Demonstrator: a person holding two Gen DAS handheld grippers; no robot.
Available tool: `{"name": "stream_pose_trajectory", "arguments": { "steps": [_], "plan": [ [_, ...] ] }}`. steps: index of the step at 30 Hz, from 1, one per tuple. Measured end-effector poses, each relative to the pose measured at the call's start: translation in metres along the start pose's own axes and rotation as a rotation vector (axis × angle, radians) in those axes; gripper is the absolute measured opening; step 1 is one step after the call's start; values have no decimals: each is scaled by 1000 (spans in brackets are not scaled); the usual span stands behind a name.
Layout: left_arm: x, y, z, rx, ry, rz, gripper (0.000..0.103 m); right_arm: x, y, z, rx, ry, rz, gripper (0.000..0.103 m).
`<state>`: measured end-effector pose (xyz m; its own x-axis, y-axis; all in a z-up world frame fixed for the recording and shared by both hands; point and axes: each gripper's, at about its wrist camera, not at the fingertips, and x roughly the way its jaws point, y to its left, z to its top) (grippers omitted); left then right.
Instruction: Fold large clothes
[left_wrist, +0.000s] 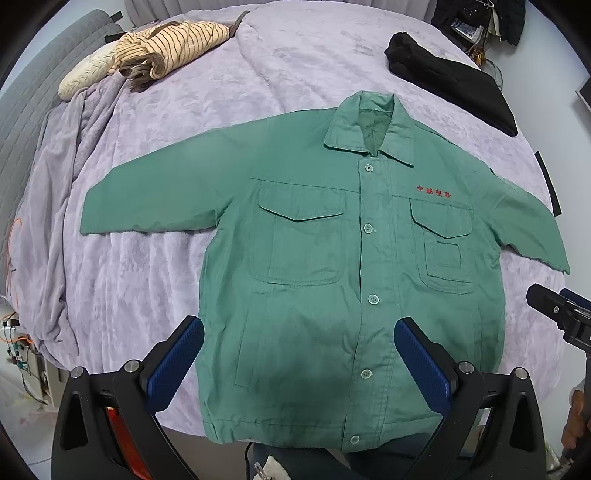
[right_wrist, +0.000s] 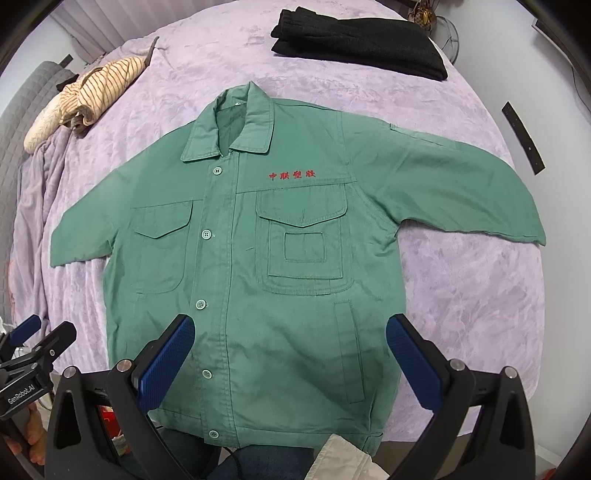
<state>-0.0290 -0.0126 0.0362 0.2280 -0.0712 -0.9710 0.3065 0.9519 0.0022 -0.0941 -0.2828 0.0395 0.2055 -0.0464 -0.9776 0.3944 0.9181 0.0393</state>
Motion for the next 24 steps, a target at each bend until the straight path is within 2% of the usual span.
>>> {"name": "stream_pose_trajectory", "arguments": {
  "steps": [24],
  "plan": [
    [1, -1, 4, -9, 5, 18, 103, 7, -2, 6, 3, 24, 27, 103]
  ]
}}
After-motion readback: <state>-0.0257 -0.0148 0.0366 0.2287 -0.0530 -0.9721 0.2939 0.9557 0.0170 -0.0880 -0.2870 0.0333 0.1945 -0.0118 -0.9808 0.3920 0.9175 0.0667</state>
